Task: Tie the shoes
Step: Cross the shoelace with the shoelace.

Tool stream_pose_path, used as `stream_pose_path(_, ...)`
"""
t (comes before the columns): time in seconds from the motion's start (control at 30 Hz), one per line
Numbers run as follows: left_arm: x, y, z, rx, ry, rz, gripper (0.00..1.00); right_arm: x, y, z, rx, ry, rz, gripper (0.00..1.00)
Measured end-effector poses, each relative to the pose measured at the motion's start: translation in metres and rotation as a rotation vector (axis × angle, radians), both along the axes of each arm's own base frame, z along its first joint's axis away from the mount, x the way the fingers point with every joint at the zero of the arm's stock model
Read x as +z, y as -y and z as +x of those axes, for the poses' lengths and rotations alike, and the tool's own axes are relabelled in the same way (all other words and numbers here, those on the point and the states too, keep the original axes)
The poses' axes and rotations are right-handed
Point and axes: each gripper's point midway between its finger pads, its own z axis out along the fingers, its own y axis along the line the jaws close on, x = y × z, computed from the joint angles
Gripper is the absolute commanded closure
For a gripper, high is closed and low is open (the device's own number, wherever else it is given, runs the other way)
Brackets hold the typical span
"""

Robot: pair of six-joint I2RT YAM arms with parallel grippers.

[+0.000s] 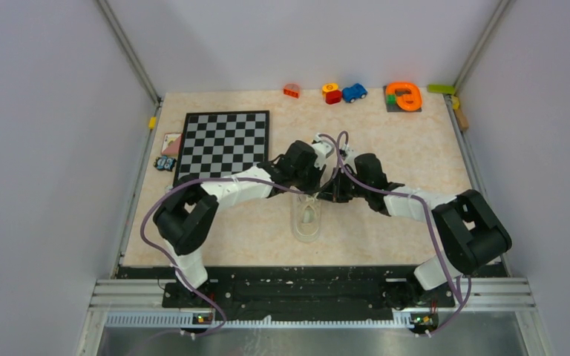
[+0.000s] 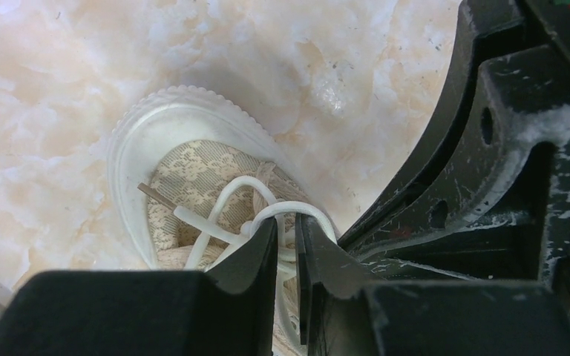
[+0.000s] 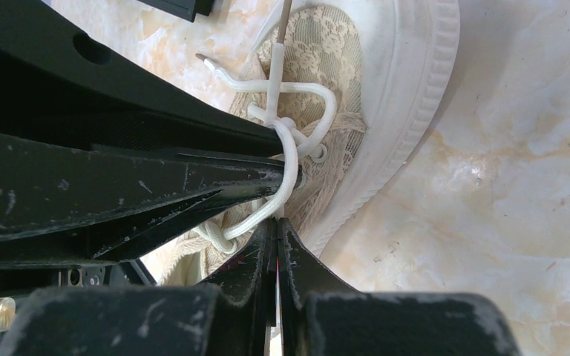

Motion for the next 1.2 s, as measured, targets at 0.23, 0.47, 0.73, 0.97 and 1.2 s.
stream_pose_path(0.23, -0.007, -0.002, 0.002, 0.008, 0.006, 0.033, 0.82, 0.0, 0.0, 0.0, 0.0, 0.0, 0.0, 1.0)
stream_pose_path(0.47, -0.008, -0.003, 0.007, 0.022, 0.016, 0.056, 1.0, 0.0, 0.0, 0.0, 0.003, -0.001, 0.002, 1.0)
stream_pose_path(0.73, -0.009, -0.003, 0.004, 0.012, 0.001, 0.061, 1.0, -0.001, -0.001, 0.0, 0.003, -0.005, 0.0, 1.0)
stream_pose_path(0.97, 0.0, -0.002, -0.009, -0.04, -0.051, 0.058, 1.0, 0.002, -0.003, 0.003, 0.008, -0.009, 0.001, 1.0)
stream_pose_path(1.2, 0.015, -0.003, -0.027, -0.103, -0.093, 0.035, 1.0, 0.0, -0.002, 0.0, 0.018, -0.021, -0.012, 1.0)
